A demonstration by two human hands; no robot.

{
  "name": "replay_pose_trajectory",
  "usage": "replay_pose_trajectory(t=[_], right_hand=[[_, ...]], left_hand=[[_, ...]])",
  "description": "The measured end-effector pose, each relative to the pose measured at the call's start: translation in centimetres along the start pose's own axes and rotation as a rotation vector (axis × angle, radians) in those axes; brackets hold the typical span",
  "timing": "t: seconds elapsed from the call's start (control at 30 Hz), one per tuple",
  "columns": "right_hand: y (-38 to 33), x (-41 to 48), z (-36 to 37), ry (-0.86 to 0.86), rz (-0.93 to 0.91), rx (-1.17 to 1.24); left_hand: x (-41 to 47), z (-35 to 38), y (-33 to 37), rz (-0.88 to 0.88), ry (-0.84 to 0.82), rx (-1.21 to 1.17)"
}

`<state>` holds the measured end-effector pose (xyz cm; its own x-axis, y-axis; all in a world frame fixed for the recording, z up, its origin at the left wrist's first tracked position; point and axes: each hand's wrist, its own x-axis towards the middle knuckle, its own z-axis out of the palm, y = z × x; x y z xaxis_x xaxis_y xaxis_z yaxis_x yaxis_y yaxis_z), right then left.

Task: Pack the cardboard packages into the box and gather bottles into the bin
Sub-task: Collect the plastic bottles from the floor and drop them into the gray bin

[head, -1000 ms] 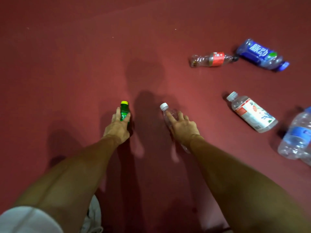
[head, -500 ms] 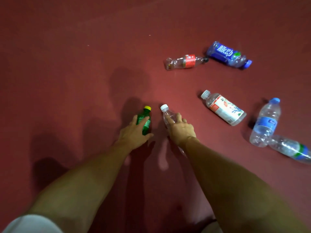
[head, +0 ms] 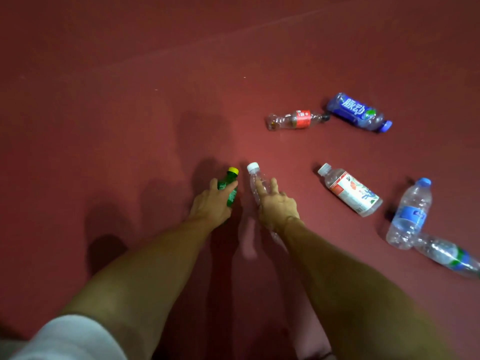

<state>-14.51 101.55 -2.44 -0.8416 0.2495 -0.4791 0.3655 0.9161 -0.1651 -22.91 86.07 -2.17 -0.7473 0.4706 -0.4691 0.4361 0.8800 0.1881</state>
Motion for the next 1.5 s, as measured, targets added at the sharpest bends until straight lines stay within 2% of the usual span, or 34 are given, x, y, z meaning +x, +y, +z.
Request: replay_pose_trajectory(t=[0.13, 0.33, 0.53, 0.7, 0.87, 1.0, 1.23, 1.5], right_hand=[[-2.0, -3.0, -9.7, 0.032, -0.038, 0.003], [-7.7, -11.6, -27.7, 0.047, -0.134, -0.064], [-17.3, -20.8, -45.2, 0.011, -0.257, -0.075], [-27.9, -24.2, -55.3, 0.04, -0.338, -0.098], [-41.0, -26.6, -61.3, 0.112, -0.406, -0.114], [-50.7, -27.6, -64.7, 0.164, -0.487, -0.127], [-63.7, -25.3, -67.0, 0.21, -0.64, -0.207], [-81.3, -18.4, -68.1, 0.169, -0.84, -0.26]], left_hand=[[-4.4, -8.2, 0.4, -0.019, 0.063, -0.027], [-15.2, -25.5, 0.9, -0.052, 0.112, -0.179], [-26.7, -44.3, -2.0, -0.134, 0.194, -0.269], [-34.3, -56.7, -8.4, -0.213, 0.28, -0.233], [-40.7, -65.7, -17.6, -0.336, 0.345, -0.149], [-44.5, -70.3, -24.8, -0.386, 0.445, -0.148], [-49.4, -72.6, -36.7, -0.523, 0.49, -0.196], [-49.6, -76.6, -51.7, -0.71, 0.502, -0.2]])
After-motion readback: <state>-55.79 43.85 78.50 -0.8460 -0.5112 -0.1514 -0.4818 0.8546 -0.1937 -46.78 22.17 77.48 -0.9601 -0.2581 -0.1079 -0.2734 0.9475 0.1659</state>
